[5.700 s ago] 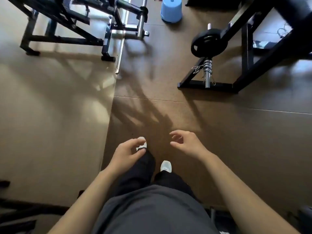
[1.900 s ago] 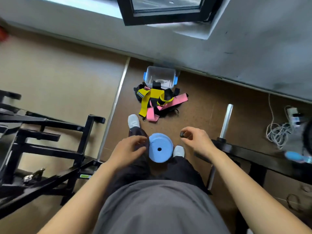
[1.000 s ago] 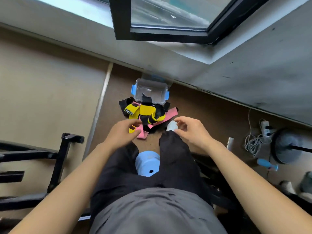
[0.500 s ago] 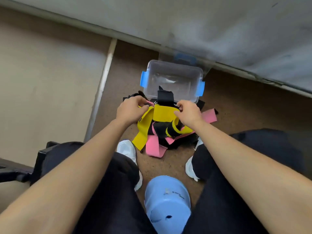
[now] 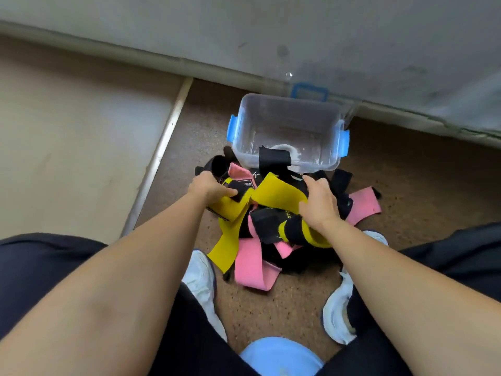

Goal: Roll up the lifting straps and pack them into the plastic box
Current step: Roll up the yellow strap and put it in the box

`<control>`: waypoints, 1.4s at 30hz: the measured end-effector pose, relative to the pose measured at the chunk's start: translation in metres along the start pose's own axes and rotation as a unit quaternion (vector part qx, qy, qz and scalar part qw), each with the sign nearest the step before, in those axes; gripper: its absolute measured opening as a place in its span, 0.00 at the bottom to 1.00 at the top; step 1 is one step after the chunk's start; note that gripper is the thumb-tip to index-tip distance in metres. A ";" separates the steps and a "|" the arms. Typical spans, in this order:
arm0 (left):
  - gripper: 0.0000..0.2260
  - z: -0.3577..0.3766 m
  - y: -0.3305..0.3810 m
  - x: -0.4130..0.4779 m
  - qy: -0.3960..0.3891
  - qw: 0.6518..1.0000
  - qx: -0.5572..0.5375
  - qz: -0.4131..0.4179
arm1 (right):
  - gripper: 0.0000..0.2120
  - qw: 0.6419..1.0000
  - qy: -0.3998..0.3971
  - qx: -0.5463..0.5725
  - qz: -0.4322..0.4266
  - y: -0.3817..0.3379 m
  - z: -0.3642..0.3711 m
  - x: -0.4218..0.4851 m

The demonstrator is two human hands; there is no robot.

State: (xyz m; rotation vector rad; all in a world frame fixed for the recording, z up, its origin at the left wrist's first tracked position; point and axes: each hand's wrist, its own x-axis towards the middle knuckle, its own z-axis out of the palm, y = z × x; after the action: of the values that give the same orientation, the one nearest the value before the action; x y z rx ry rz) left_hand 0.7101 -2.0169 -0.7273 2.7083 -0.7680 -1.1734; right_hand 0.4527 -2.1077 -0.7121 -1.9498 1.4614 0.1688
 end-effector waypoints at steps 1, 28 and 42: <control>0.23 -0.001 -0.003 -0.005 -0.005 1.000 -0.024 0.003 | 0.19 1.000 -0.011 -0.011 -0.010 0.004 -0.002 -0.007; 0.07 -0.193 0.066 -0.203 0.204 0.884 -0.021 0.421 | 0.24 0.953 -0.081 0.154 -0.249 -0.092 -0.260 -0.120; 0.34 -0.162 0.106 -0.193 0.016 0.869 -0.002 0.495 | 0.17 0.922 -0.185 0.080 -0.329 -0.095 -0.279 -0.087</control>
State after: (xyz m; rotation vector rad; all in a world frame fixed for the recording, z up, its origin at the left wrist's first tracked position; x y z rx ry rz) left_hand 0.6689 -2.0338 -0.4575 1.7884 -1.8007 -0.8159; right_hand 0.4253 -2.1892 -0.4169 -2.0241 0.5154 0.0985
